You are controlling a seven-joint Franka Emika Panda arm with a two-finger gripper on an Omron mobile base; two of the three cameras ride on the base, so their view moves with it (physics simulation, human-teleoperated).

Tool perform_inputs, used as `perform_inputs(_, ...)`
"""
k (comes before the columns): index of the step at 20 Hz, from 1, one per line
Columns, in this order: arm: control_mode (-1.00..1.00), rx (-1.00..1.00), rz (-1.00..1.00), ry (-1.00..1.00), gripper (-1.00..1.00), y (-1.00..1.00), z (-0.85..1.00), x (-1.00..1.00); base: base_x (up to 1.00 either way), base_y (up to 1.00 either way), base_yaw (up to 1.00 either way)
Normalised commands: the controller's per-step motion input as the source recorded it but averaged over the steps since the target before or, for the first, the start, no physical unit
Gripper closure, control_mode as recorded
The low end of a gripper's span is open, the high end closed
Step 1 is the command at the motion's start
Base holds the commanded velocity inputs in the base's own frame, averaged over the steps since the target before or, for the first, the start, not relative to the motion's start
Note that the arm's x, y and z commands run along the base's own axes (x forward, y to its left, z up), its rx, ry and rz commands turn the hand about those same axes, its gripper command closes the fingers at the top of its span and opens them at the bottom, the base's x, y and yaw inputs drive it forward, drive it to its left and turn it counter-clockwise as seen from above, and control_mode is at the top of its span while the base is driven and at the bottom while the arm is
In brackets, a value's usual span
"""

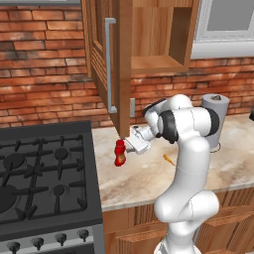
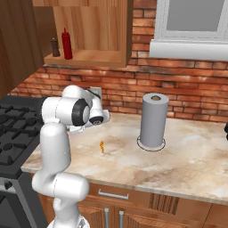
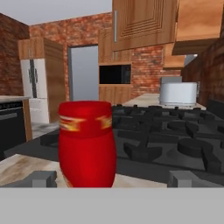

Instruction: There are various items on the counter. Only move the condiments/shakers into the cabinet.

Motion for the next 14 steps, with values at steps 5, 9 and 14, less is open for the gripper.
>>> perform_inputs(5,-1.00,0.00,0.00,0.02,-1.00,0.00,-0.02,-0.13,0.00,0.00,0.00)
perform_inputs(9,-1.00,0.00,0.00,0.02,-1.00,0.03,0.00,-0.19,0.00,0.00,0.00)
perform_inputs(14,-1.00,0.00,0.00,0.02,-1.00,0.11,0.00,-0.04,0.00,0.00,0.00)
